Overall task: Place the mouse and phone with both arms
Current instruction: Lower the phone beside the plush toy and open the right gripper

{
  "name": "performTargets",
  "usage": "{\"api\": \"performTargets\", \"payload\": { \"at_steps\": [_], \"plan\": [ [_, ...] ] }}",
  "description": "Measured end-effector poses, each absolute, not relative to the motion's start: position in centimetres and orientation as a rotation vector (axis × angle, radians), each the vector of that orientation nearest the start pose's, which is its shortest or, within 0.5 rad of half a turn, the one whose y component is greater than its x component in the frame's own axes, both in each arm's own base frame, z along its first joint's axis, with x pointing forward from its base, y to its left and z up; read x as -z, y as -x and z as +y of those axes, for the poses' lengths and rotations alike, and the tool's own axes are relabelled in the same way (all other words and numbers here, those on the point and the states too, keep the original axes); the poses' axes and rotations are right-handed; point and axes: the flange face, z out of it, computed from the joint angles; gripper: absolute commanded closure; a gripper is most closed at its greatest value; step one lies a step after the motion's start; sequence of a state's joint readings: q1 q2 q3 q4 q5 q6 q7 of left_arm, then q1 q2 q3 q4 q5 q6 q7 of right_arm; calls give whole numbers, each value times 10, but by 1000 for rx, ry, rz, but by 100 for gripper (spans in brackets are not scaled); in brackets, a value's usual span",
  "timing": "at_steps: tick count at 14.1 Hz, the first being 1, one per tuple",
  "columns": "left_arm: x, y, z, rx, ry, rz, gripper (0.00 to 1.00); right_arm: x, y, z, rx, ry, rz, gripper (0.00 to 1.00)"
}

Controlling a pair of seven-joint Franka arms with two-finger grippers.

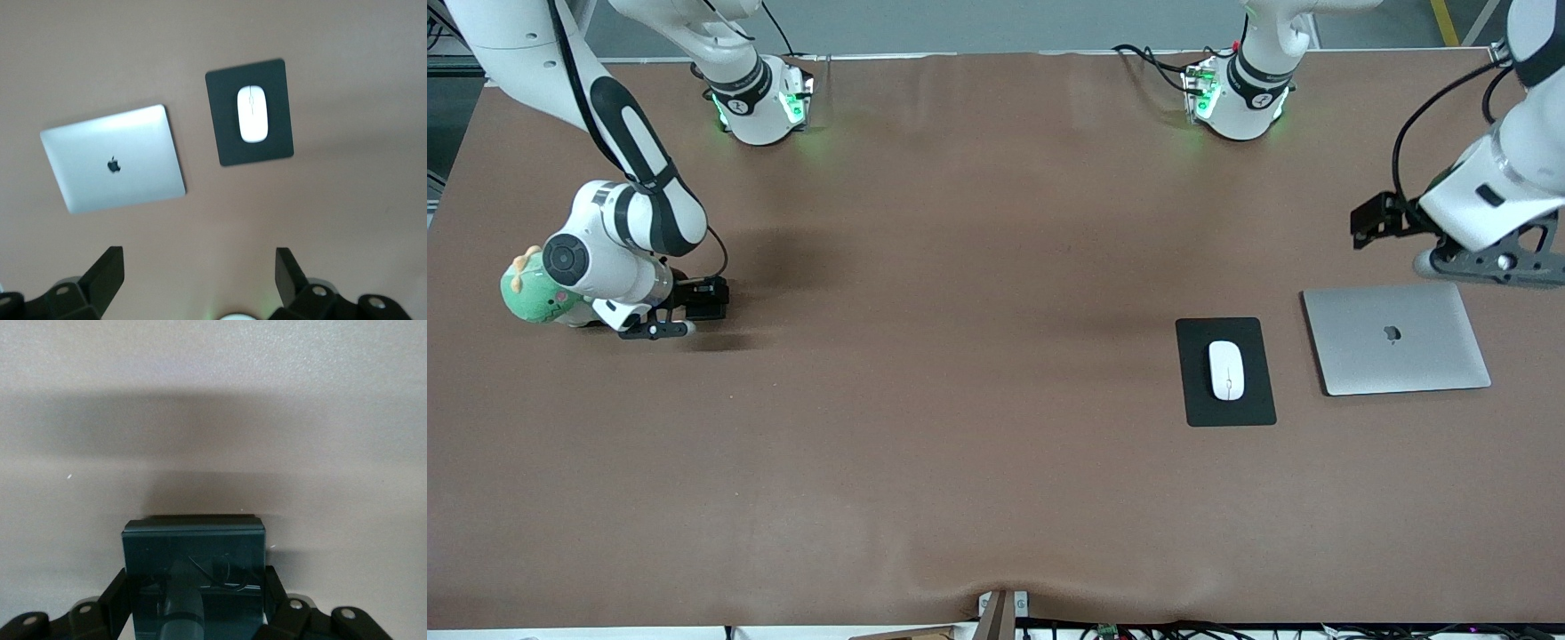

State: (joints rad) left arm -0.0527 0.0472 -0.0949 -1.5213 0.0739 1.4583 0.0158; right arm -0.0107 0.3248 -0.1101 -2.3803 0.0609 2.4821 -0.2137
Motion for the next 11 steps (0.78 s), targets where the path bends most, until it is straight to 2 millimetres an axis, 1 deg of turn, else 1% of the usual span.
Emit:
{"api": "performTargets", "payload": {
  "at_steps": [2,5,7,8,9,10,11],
  "plan": [
    [-625,-543,-68,-151,3051,231,0,-170,-475,-60,-337,3089,-67,0],
    [-637,-533,-62,-128,3052,216,0,-173,-478,-59,-331,3089,-73,0],
    [-644,-527,-52,-112,3065,184,0,-183,-488,-54,-356,3079,-91,0],
    [-646,-527,-41,-108,3083,151,0,-196,-500,-49,-381,3069,-106,0],
    [-646,-527,-27,-109,3100,113,0,-214,-515,-45,-412,3057,-124,0],
    [-647,-527,-15,-109,3114,82,0,-239,-534,-41,-434,3047,-141,0],
    [-647,-526,-8,-107,3126,61,0,-265,-552,-35,-435,3043,-163,0]
  ]
}}
